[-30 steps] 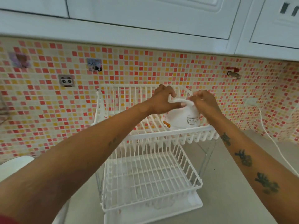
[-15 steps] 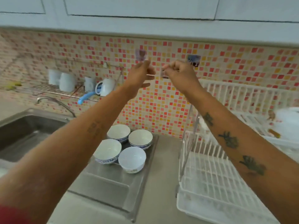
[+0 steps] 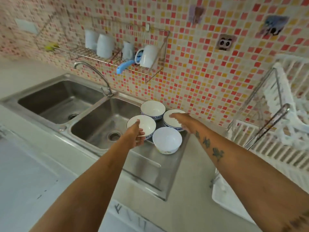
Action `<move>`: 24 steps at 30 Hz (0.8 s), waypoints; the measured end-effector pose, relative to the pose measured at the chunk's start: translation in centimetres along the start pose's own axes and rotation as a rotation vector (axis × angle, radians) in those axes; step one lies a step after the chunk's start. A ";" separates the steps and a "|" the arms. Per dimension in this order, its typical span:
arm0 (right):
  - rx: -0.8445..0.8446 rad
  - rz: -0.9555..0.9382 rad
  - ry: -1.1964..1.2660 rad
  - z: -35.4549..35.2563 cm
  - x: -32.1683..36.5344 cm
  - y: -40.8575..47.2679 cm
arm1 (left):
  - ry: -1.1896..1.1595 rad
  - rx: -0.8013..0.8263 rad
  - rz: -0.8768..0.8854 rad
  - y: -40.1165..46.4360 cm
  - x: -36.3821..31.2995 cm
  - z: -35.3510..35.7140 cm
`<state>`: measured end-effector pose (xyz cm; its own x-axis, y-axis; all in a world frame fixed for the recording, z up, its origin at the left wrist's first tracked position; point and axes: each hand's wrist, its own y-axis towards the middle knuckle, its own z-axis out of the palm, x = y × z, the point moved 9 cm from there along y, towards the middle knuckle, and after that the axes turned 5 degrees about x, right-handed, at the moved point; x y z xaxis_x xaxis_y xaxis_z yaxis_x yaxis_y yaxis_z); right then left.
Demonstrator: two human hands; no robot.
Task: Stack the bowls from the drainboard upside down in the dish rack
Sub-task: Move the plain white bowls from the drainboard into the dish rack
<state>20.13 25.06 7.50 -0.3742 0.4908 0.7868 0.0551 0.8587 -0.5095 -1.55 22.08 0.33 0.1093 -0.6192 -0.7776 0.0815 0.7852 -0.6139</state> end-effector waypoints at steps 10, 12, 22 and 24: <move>-0.078 0.075 0.039 1.5 -9.3 5.0 | -0.141 0.114 -0.163 6.1 9.0 4.6; -0.111 0.091 -0.028 1.4 -10.2 5.4 | -0.164 0.149 -0.142 6.4 8.9 5.8; -0.166 0.066 -0.008 1.0 -11.6 6.3 | -0.108 0.103 -0.104 7.7 8.5 6.2; -0.169 0.055 0.021 0.6 -11.5 5.9 | -0.085 0.126 -0.073 6.9 7.8 6.5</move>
<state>24.22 24.39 -4.76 -0.3466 0.5389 0.7678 0.2306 0.8423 -0.4871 6.31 22.74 -9.07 0.1812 -0.6764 -0.7139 0.2152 0.7356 -0.6423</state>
